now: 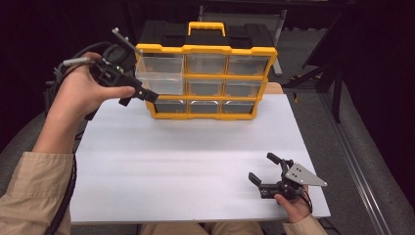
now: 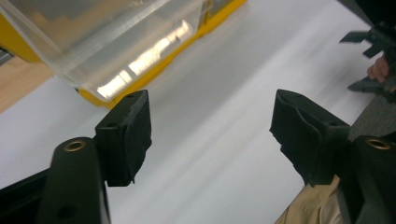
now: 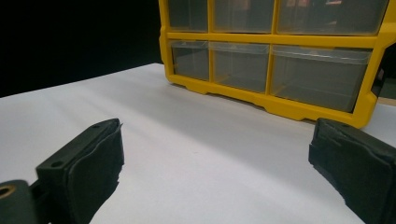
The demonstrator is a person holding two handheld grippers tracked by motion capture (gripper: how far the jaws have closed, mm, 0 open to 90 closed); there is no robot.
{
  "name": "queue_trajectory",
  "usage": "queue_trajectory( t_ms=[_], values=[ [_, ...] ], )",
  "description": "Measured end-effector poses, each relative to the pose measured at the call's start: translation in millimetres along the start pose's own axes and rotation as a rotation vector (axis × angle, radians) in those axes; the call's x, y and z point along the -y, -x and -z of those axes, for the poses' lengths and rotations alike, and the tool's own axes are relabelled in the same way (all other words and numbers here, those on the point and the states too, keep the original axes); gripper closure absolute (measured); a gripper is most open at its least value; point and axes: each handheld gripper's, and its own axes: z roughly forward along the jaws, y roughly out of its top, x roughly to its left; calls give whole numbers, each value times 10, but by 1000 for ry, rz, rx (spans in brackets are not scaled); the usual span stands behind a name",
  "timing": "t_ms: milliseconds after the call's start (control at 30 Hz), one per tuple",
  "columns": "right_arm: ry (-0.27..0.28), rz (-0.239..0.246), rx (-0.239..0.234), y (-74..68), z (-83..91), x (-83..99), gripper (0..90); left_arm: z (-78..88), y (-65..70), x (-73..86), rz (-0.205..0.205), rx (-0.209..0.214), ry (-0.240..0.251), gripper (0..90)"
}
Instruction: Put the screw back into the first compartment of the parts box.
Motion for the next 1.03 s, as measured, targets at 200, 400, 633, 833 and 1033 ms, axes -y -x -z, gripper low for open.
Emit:
queue_trajectory(
  t_ms=[200,400,633,833,1033],
  values=[
    [-1,1,1,1,-2,0,36,-349,-13,316,-1,28,14,214],
    [0,-1,1,4,4,1,36,-761,-31,649,-3,41,22,175],
    [2,-1,0,2,3,0,36,-1179,-58,1050,-3,64,82,153],
    [1,-2,1,0,10,-2,36,-1411,-77,1579,-13,70,281,104],
    [-1,-1,-1,6,6,3,36,-1493,-131,2202,7,81,462,19]
  ],
)
